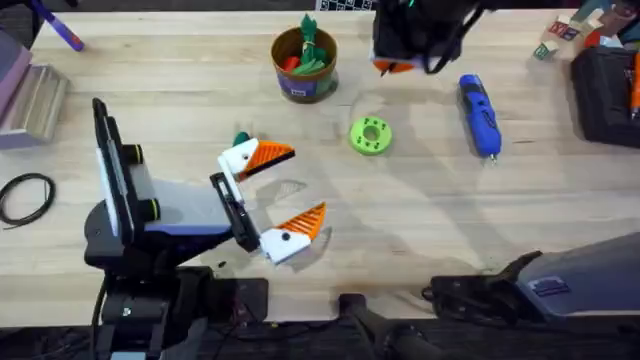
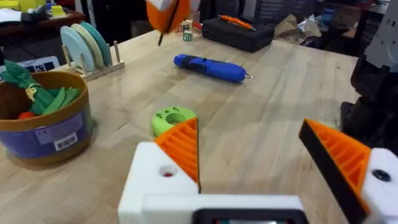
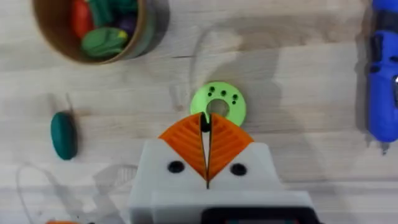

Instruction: Pick up the gripper from the table and insert it into the empty holder that is missing its gripper. Then pick up a screw, insert it into the mounting hole, and use the screwdriver to tighten it. Finally, clean up the table by picking up the vegetable and placing it into the bucket.

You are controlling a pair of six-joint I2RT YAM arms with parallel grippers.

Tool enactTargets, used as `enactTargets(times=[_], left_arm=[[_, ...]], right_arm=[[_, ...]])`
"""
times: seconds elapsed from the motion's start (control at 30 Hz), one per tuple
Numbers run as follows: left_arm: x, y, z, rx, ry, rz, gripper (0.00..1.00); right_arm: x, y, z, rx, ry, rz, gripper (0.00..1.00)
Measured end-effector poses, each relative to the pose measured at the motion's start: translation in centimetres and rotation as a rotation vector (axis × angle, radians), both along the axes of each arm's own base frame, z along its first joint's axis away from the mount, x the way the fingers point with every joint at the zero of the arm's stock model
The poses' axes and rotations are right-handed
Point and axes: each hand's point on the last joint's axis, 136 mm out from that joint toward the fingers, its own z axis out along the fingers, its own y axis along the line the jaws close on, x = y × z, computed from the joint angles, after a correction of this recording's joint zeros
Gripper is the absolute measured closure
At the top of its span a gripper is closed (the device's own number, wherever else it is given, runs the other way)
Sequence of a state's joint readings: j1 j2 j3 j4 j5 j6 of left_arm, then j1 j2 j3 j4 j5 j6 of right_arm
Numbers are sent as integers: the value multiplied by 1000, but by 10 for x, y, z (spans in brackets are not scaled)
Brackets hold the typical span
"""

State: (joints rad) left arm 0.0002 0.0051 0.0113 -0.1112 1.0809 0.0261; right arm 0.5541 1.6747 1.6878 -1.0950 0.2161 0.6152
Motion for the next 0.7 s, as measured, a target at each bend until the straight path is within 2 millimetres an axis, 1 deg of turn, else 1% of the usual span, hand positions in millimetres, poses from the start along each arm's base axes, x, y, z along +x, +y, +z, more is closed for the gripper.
enactTargets(times=[0.1,0.23,0.37,0.47,0.6,0.7], left_arm=[[0,0,0,0,0,0,15],[0,0,0,0,0,0,15],[0,0,0,0,0,0,15],[0,0,0,0,0,0,15],[0,0,0,0,0,0,15],[0,0,0,0,0,0,15]], right_arm=[[-7,-1,19,-32,-6,80,995],[-15,3,31,-47,7,213,995],[-21,14,40,-31,5,349,995],[-26,17,50,-37,-1,428,995],[-36,26,72,-37,-33,539,995],[-48,40,90,-25,-70,637,995]])
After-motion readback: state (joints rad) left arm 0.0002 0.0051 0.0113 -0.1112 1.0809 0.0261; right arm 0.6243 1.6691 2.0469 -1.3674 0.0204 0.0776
